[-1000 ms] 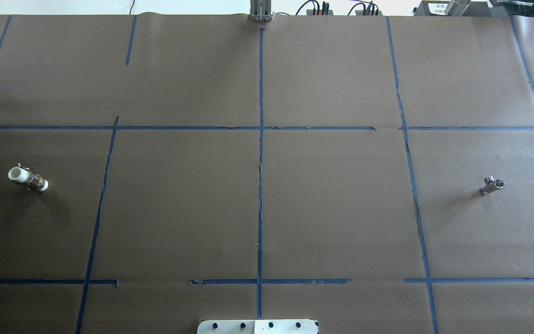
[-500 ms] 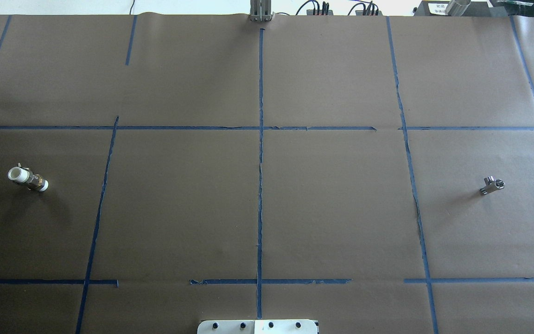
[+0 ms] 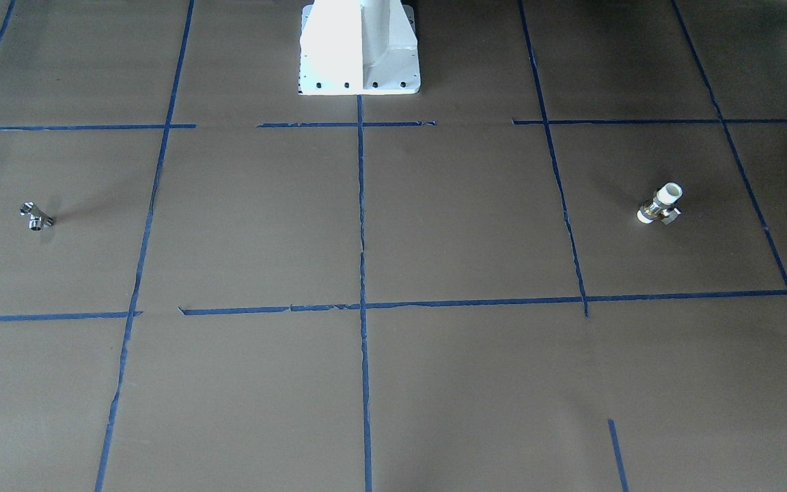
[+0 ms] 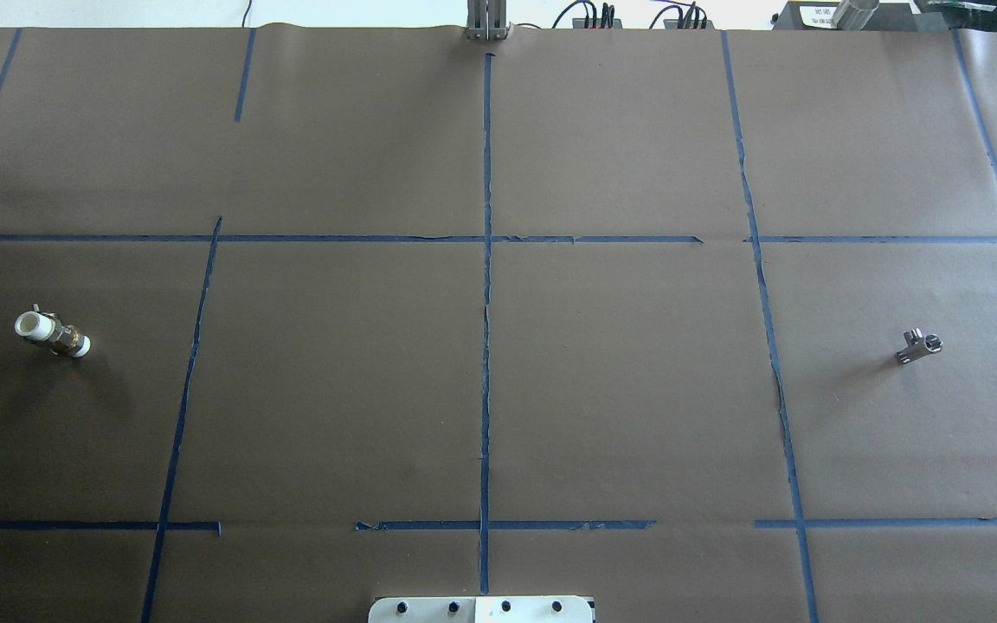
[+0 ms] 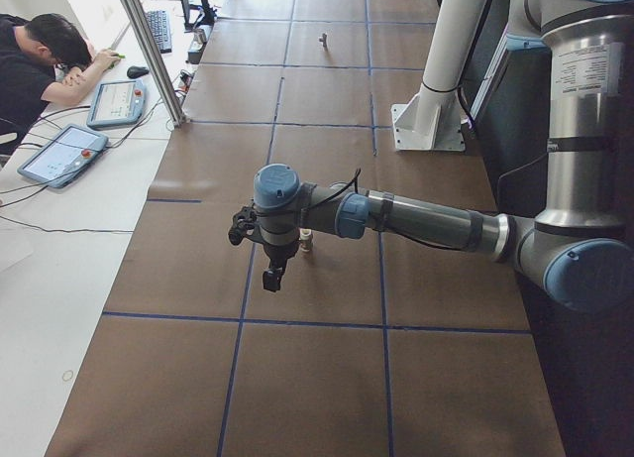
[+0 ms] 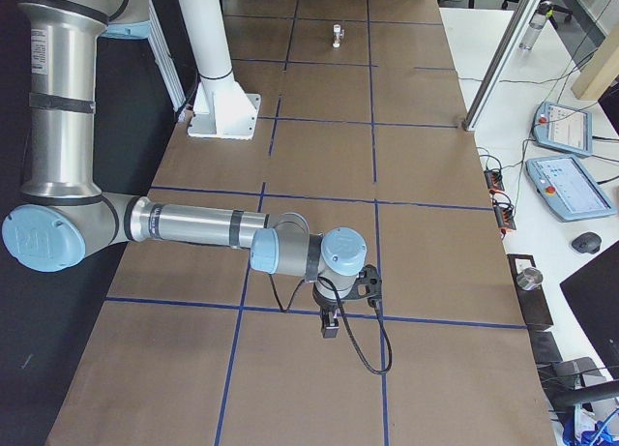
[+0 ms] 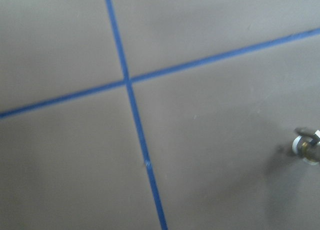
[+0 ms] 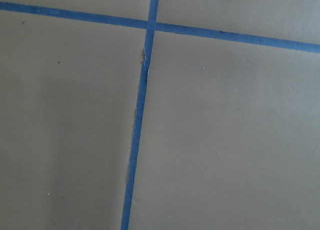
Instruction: Assemble PPR valve and pipe with both arms
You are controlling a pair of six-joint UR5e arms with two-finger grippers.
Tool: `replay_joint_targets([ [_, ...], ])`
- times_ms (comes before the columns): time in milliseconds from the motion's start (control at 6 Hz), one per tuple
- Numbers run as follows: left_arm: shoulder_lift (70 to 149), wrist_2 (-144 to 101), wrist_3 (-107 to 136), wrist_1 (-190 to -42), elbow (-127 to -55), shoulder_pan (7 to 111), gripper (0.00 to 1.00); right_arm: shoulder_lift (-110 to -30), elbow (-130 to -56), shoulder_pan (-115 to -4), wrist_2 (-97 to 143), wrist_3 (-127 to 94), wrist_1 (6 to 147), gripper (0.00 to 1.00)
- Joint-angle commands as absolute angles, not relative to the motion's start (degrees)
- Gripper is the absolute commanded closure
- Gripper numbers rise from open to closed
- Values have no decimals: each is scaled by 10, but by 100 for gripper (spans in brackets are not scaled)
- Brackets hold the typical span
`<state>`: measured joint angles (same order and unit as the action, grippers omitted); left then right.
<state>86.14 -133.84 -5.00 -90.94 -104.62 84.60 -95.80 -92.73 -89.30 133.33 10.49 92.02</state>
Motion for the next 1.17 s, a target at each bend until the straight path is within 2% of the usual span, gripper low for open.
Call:
replay_joint_targets([
  [0,866,-1346,-21,-948,-1046,830,0,-958,-926,-893,1333,105,920,0],
  [167,866,-1343,61,-948,-1055,786,0,-959,-925,-893,1333,105,920,0],
  [500,865,-1324,279,-1066,-1055,706,0,-960,-924,-893,1333,105,920,0],
  [1000,865,-1252,430,-1140,-1052,586,0,-962,-924,-892,1333,105,920,0],
])
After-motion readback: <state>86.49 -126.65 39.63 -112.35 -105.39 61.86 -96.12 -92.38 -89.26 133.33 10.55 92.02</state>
